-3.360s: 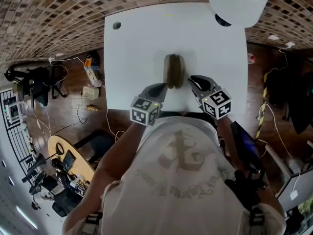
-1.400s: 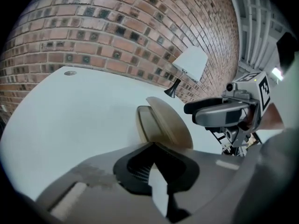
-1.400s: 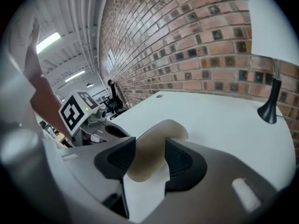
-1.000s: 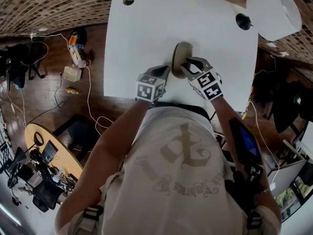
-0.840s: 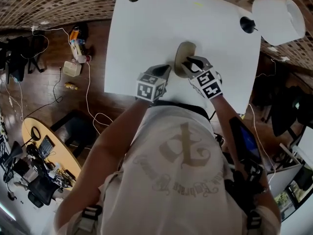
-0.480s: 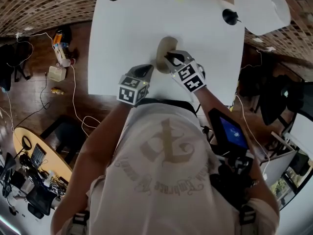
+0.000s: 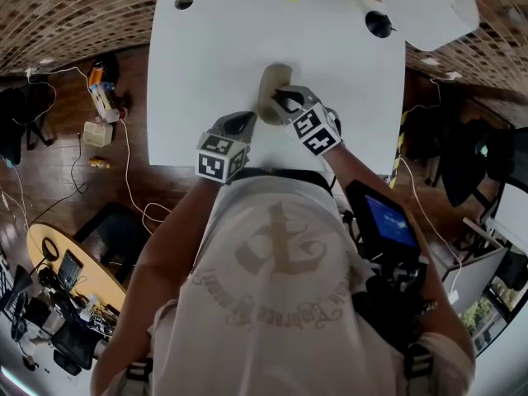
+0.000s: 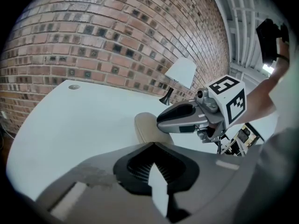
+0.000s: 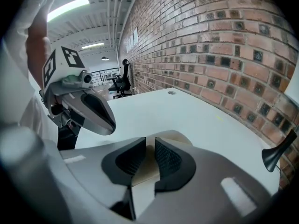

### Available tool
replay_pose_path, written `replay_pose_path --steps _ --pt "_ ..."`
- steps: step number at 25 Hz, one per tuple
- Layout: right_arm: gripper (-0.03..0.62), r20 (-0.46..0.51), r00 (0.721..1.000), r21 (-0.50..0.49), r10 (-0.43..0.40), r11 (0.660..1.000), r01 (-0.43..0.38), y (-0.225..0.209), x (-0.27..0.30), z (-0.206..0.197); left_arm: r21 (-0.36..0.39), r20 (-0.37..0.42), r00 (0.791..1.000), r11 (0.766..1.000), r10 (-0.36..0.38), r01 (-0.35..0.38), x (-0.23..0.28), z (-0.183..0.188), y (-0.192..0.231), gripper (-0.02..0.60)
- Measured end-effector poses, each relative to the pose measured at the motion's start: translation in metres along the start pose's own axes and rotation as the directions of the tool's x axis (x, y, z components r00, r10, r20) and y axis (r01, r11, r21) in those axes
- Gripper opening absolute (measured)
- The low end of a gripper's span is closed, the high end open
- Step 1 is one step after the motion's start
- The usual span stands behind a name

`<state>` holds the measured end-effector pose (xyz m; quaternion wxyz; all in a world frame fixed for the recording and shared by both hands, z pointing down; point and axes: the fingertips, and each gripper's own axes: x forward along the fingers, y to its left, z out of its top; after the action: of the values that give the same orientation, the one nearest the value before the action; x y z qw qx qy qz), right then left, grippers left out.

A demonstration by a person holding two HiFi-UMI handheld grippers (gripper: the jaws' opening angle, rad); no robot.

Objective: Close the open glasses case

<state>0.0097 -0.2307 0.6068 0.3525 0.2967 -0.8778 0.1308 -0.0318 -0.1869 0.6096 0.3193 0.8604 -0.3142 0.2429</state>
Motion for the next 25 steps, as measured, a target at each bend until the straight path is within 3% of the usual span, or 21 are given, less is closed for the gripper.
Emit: replay_pose_path --steps 12,19,25 --pt "0.067 -0.069 0.997 -0.044 0.018 0.999 -0.021 -0.003 0.002 -0.004 -0.046 0.036 0.998 0.998 0.045 -0.043 -0.012 -0.009 0.007 0.005" --pt "0.066 -0.042 0.998 0.054 0.049 0.997 -0.047 -0.005 0.005 -0.005 -0.021 0.045 0.998 0.998 0.053 -0.052 -0.019 -0.002 0.006 0.005" --pt "0.067 0.068 0.997 0.149 0.022 0.988 -0.032 -0.015 -0.016 0.009 -0.008 0.043 0.997 0.997 0.071 -0.071 -0.021 0.007 0.004 0.005"
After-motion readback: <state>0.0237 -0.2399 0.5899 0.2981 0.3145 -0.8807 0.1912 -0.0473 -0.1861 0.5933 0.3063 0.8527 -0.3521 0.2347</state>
